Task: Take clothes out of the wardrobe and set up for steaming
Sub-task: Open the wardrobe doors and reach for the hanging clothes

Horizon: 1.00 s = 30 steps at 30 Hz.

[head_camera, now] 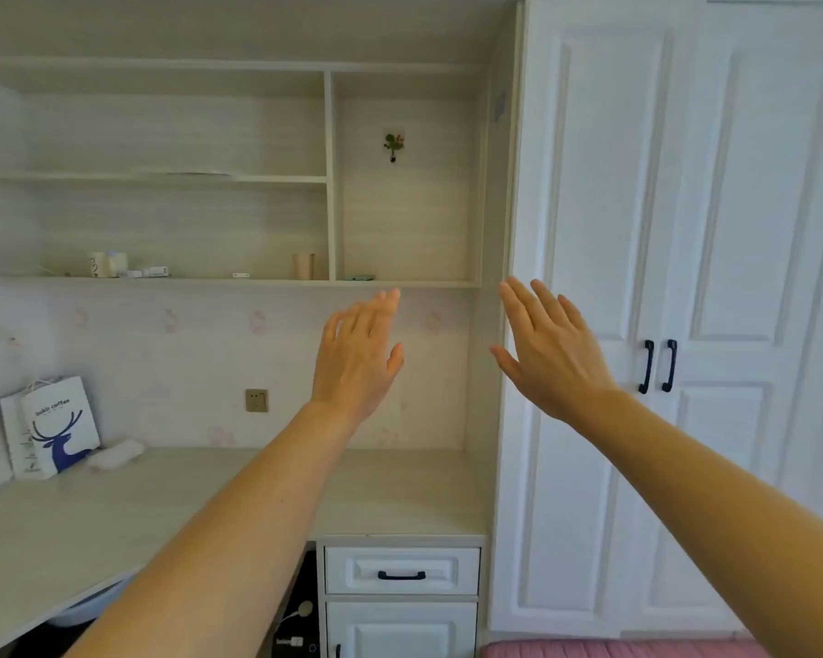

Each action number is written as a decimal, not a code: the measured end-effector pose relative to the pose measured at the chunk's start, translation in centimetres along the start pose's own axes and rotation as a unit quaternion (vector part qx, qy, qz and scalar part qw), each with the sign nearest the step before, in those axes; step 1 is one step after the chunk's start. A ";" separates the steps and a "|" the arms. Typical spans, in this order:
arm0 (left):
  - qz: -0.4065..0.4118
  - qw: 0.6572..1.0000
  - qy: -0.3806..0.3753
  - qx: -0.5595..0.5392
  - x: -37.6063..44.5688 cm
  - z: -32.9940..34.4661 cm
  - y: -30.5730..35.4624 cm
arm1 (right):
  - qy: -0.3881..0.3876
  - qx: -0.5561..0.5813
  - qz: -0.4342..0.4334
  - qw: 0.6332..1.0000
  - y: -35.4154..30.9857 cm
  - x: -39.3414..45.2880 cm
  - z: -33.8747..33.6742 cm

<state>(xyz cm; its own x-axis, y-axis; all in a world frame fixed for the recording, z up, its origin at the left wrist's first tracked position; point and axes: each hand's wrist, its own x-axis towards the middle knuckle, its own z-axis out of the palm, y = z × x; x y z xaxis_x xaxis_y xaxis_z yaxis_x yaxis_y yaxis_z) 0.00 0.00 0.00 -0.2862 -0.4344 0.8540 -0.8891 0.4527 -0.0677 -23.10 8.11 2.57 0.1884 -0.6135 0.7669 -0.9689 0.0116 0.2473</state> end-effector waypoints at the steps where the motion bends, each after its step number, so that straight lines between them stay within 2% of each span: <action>1: 0.004 1.000 0.007 -0.013 0.0 0.5 0.4 | -0.005 -0.001 0.001 1.000 0.2 -0.1 0.6; 3: 0.013 0.999 0.025 -0.029 0.1 2.0 1.1 | -0.007 -0.005 0.001 1.000 0.9 -0.4 2.1; 10: 0.032 0.997 0.011 -0.073 0.2 9.9 3.3 | -0.038 -0.012 0.013 0.999 3.4 -1.8 8.8; 21: 0.084 0.978 -0.093 -0.164 3.0 25.8 7.2 | -0.128 -0.041 0.098 0.986 8.7 -2.1 21.1; 30: 0.081 0.943 -0.164 -0.279 4.3 34.8 12.8 | -0.186 -0.072 0.163 0.966 15.1 -2.6 26.5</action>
<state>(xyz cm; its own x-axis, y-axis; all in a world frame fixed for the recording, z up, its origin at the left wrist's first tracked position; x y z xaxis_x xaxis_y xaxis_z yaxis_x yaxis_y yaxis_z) -25.05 -23.12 -15.14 -0.5782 -0.5012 0.6437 -0.5247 0.8327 0.1771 -42.45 -11.07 -11.36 -0.2196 -0.7993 0.5594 -0.9295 0.3455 0.1289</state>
